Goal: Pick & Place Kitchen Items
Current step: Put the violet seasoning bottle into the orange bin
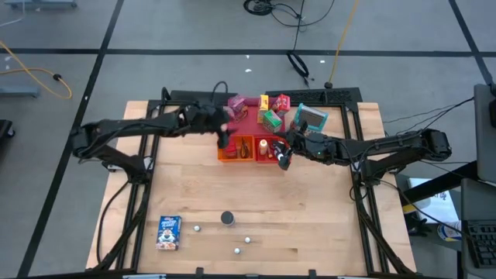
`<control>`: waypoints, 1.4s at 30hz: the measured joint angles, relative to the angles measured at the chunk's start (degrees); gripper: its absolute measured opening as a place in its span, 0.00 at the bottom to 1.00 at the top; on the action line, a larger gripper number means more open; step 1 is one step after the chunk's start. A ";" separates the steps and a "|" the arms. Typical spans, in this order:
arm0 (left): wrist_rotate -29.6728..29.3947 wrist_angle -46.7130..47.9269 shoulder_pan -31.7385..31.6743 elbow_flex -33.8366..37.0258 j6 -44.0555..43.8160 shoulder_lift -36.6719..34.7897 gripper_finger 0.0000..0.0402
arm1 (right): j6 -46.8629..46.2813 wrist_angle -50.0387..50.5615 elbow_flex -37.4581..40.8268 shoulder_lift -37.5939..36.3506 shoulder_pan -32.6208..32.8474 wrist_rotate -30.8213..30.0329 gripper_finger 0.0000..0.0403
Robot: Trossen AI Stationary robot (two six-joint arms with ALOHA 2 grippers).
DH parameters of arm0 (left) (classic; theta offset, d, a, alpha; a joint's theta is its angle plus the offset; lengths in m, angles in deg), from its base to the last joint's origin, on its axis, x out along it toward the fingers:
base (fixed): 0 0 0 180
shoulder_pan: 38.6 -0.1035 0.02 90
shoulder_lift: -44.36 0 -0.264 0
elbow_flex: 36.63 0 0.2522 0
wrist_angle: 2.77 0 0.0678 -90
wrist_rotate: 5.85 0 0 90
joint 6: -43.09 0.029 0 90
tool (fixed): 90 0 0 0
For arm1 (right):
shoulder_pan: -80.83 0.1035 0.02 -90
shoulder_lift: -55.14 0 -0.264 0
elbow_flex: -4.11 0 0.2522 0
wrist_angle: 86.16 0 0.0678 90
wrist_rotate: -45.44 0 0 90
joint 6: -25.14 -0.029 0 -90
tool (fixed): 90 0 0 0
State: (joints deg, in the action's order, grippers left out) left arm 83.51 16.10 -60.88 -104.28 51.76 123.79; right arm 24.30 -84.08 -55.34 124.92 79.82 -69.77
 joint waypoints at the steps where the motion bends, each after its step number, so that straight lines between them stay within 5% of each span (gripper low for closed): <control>1: 1.12 2.72 1.16 0.00 -0.20 -1.10 0.57 | 0.00 0.00 0.00 0.00 0.00 0.00 0.26; 7: 3.79 10.86 9.98 0.00 -0.87 -4.95 0.53 | 0.00 -0.02 0.00 0.00 0.00 0.00 0.26; 21: 0.66 11.15 31.15 2.17 -8.87 -5.91 0.49 | -0.80 -0.01 0.00 0.00 0.00 0.02 0.26; 32: -4.62 -0.62 43.55 10.84 -17.42 -5.91 0.49 | -1.51 -0.04 0.00 0.00 0.00 0.02 0.26; 42: -7.35 -5.67 47.68 14.06 -23.91 -5.77 0.50 | -1.52 -0.07 0.00 0.00 0.00 0.02 0.26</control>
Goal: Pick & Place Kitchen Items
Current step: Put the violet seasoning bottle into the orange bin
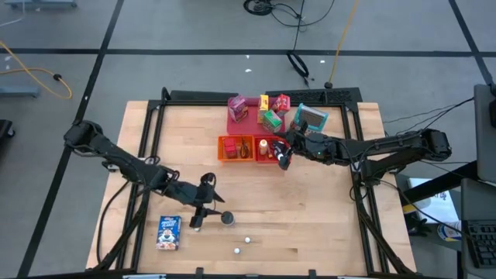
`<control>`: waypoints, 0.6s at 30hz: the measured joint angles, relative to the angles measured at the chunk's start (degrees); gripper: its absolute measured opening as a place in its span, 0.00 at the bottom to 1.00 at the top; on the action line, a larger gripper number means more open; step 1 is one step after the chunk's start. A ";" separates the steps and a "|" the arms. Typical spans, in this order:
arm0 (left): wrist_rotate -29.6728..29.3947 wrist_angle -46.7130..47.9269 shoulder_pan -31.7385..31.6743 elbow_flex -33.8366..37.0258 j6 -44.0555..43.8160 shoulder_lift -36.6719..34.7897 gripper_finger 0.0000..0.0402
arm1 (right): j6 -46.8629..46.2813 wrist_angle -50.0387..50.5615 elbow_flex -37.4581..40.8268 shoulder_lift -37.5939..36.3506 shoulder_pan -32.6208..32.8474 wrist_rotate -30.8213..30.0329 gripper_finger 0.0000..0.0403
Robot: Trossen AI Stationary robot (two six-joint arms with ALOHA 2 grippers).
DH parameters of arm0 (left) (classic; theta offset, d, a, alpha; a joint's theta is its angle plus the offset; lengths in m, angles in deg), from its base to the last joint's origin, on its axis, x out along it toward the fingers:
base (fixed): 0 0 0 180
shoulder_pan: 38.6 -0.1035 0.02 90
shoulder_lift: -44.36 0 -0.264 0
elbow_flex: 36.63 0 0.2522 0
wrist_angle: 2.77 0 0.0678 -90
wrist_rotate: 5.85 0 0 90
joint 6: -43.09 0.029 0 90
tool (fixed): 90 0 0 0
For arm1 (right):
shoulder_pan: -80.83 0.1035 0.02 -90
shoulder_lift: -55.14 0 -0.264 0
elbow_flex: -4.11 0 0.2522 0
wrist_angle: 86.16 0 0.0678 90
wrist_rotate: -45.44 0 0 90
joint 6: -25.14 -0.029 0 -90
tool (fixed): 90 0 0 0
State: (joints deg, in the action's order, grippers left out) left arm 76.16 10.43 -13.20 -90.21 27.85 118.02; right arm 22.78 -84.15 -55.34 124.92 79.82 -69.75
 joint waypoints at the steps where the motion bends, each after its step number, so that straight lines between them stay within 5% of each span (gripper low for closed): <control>1: -0.01 -0.55 0.40 0.16 -0.31 0.38 0.51 | -0.01 0.00 0.00 0.00 0.00 0.00 0.26; 11: -7.32 -1.76 3.92 0.45 -3.33 4.58 0.64 | -0.01 -0.24 -0.01 0.00 -0.02 0.00 0.26; 18: -3.65 -6.68 4.05 0.30 -6.41 8.45 0.70 | -0.01 -0.02 -0.02 0.00 -0.01 -0.01 0.26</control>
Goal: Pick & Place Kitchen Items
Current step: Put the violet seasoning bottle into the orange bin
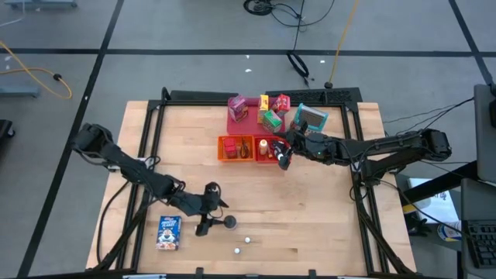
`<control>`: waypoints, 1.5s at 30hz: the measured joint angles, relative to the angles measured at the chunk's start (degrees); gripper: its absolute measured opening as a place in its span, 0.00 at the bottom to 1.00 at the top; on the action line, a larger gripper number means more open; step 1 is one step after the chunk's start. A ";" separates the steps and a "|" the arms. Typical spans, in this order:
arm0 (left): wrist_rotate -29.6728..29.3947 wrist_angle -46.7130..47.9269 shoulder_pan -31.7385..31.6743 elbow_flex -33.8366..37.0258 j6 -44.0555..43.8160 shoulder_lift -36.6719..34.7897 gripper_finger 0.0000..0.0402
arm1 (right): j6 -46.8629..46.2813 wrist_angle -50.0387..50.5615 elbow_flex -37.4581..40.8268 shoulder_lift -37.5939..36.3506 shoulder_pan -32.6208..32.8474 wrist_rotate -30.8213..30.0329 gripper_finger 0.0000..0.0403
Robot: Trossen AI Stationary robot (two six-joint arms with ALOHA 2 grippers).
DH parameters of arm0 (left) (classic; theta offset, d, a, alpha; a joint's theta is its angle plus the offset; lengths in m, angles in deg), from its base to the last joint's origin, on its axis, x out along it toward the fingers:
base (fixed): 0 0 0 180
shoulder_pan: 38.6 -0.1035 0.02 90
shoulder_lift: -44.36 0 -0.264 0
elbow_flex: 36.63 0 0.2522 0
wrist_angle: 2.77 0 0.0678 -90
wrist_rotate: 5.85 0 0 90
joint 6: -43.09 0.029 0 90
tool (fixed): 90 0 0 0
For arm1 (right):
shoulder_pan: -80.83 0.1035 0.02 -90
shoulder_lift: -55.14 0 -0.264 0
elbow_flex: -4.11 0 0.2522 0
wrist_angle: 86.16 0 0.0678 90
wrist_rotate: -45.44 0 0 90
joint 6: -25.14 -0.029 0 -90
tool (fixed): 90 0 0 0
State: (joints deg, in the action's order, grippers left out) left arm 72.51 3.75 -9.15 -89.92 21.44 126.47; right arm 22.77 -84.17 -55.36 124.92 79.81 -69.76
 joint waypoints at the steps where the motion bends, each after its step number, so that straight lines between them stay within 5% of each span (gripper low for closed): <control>1: 0.29 -0.37 0.14 0.00 0.00 0.25 0.70 | 0.00 0.02 0.00 0.00 -0.01 -0.01 0.26; 22: -2.39 -2.11 2.84 0.11 1.26 0.47 0.70 | 0.00 0.07 0.00 0.00 0.01 0.01 0.26; 40: -2.42 -13.53 1.63 0.11 2.12 10.18 0.70 | -0.02 0.09 0.00 0.00 0.01 0.03 0.26; 45: -2.27 -15.17 1.16 0.09 4.78 10.58 0.60 | -0.02 0.50 0.00 0.00 0.01 0.03 0.26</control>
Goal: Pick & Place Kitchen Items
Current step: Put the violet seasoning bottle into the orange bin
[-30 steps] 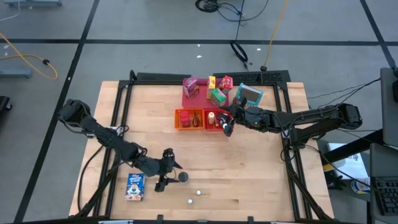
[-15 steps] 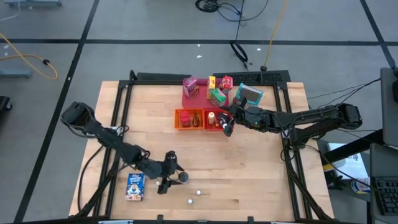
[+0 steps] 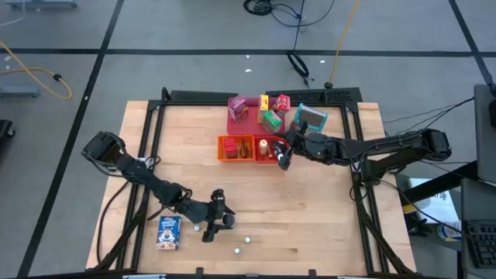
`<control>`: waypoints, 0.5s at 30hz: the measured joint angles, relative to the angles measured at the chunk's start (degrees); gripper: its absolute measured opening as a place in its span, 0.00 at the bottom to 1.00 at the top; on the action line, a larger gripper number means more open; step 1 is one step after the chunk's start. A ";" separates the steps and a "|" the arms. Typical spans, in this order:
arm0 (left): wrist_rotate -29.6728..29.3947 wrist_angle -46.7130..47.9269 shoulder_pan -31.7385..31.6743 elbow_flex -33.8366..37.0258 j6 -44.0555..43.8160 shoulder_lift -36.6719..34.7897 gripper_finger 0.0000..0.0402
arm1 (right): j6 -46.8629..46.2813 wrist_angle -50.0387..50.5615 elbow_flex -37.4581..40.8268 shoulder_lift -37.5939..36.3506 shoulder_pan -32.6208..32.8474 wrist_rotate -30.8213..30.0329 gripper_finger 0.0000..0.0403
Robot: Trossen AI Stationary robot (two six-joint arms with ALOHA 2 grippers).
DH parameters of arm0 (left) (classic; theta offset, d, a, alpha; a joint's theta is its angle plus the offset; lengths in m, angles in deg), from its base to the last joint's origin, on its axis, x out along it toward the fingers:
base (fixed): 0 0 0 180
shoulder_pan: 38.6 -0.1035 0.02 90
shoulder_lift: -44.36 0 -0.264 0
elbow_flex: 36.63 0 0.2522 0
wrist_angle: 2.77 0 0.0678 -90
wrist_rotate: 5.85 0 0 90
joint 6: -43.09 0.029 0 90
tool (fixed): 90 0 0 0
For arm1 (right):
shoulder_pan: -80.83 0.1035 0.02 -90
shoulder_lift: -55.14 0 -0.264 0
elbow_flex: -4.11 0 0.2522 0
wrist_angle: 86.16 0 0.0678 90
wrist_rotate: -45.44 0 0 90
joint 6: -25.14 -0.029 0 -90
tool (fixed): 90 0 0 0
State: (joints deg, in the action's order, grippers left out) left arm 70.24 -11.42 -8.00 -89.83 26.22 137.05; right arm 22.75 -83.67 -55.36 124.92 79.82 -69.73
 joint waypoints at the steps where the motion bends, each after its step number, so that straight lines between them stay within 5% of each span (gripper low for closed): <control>1: 0.18 -0.04 -0.10 0.00 0.42 -0.02 0.56 | 0.00 0.27 0.00 0.00 0.00 0.00 0.26; 3: 0.25 -0.22 -0.35 -0.02 1.10 -0.02 0.49 | -0.22 0.83 0.00 0.00 0.00 0.02 0.26; 15: -0.96 1.89 -2.50 0.02 1.61 -2.39 0.49 | -1.46 0.77 2.73 -0.04 0.00 0.00 0.26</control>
State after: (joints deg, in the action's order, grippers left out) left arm 69.29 -9.54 -10.50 -89.81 27.83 134.66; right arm 21.28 -82.90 -52.63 124.88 79.82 -69.73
